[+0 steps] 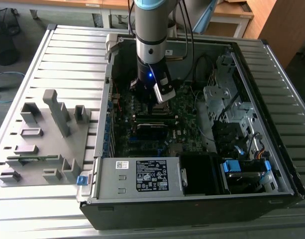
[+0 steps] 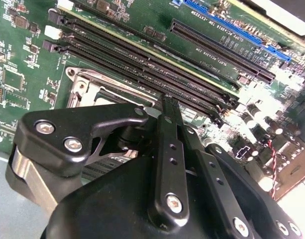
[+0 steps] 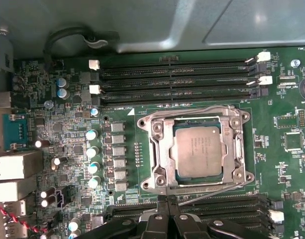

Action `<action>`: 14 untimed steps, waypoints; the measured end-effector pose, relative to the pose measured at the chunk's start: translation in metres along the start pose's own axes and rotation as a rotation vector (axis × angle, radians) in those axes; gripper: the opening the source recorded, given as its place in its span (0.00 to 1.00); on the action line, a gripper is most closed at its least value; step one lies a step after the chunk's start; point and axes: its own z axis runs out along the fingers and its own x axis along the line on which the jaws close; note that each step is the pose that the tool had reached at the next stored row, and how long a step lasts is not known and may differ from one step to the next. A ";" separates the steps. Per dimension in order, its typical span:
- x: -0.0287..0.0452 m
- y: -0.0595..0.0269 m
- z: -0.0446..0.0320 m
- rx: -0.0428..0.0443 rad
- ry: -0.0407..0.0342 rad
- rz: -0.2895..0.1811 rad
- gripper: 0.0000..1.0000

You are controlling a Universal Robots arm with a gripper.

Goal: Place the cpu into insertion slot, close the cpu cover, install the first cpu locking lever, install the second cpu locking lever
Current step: 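Install the second cpu locking lever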

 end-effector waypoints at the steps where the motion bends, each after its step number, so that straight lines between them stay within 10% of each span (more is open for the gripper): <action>1: 0.0001 -0.0001 0.0007 0.0000 0.0000 0.000 0.10; 14: 0.0070 -0.0006 0.0039 -0.0346 0.0027 0.002 0.10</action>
